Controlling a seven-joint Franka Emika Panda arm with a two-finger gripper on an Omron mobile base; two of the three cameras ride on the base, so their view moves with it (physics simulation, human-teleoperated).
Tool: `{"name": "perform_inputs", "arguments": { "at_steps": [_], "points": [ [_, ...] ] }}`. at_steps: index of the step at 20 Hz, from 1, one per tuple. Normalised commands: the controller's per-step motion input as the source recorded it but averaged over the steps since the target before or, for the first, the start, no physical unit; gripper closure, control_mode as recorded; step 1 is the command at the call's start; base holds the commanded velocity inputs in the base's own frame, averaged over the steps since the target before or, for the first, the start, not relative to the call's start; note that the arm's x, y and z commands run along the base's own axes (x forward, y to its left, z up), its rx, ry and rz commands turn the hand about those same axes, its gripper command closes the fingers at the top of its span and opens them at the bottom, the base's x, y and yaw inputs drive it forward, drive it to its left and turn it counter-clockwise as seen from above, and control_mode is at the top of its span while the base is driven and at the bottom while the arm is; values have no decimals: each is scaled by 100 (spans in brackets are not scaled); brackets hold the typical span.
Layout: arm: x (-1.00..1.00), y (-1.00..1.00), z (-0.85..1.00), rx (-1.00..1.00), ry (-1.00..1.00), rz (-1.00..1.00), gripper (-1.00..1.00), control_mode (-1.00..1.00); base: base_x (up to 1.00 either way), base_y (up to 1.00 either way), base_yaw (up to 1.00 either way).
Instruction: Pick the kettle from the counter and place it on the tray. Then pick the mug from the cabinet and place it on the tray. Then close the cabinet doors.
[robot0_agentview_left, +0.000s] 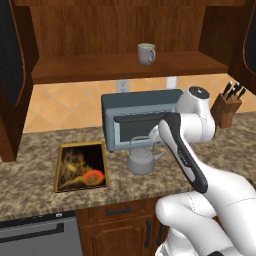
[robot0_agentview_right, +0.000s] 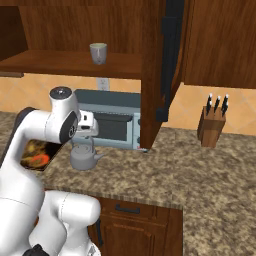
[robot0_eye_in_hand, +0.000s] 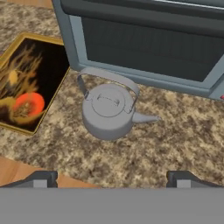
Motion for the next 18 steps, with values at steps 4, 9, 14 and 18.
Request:
{"name": "perform_inputs", "arguments": {
  "at_steps": [4,9,14,18],
  "points": [
    [16,0,-4,0,0,0,-100,-100,0,0,0],
    [24,0,-9,0,0,0,-100,-100,0,0,0],
    [35,-2,-16,0,0,1,-100,-100,0,0,0],
    [35,-4,-15,0,0,1,-100,-100,0,0,0]
  ]
}}
